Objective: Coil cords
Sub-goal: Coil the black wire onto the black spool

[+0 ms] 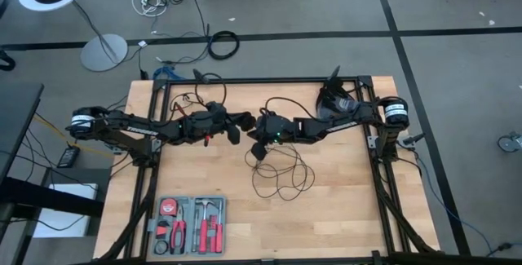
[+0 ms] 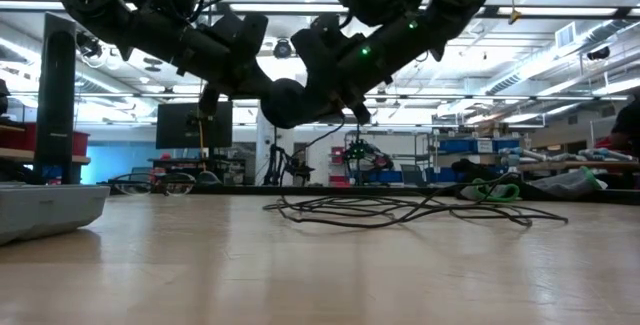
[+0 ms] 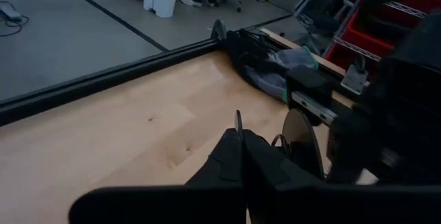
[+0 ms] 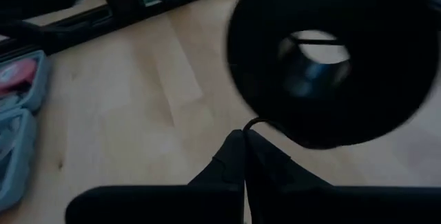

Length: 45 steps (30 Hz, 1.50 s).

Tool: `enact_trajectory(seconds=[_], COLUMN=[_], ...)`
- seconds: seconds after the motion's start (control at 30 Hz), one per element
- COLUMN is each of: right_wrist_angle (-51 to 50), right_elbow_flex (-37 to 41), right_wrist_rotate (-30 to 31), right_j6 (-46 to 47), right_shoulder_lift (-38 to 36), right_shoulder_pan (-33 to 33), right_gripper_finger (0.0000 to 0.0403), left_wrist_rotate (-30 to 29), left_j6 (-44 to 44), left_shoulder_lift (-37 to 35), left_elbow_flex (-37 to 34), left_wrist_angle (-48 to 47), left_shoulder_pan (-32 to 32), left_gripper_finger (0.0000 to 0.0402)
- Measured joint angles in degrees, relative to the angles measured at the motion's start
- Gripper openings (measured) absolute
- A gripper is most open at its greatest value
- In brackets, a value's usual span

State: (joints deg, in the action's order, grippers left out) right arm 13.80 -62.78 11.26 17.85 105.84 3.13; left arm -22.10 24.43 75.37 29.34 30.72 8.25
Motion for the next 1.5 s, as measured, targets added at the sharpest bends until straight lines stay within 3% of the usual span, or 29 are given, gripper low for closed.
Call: enact_trajectory(seconds=[0.3,0.93,1.23,1.5], right_wrist_angle=[-5.7,8.6,10.2,10.1], right_elbow_flex=[-0.2,-0.2,-0.1,-0.1], right_wrist_rotate=[-1.9,-4.8,-5.6,-9.8], right_j6=[3.1,-1.5,-2.6,-2.5], right_shoulder_lift=[0.0,0.0,0.0,0.0], right_shoulder_pan=[0.8,0.8,1.3,2.9], right_gripper_finger=[0.0000,0.0000,0.0005,0.0006], left_wrist_rotate=[0.0,-1.4,-1.0,1.9], left_j6=[-0.5,0.0,-0.1,-0.6], left_shoulder_lift=[0.0,0.0,0.0,0.0], left_elbow_flex=[0.0,0.0,0.0,0.0], left_wrist_angle=[2.4,2.1,-1.4,-6.4], left_shoulder_pan=[0.0,0.0,0.0,0.0], left_gripper_finger=[0.0000,0.0000,0.0000,0.0000])
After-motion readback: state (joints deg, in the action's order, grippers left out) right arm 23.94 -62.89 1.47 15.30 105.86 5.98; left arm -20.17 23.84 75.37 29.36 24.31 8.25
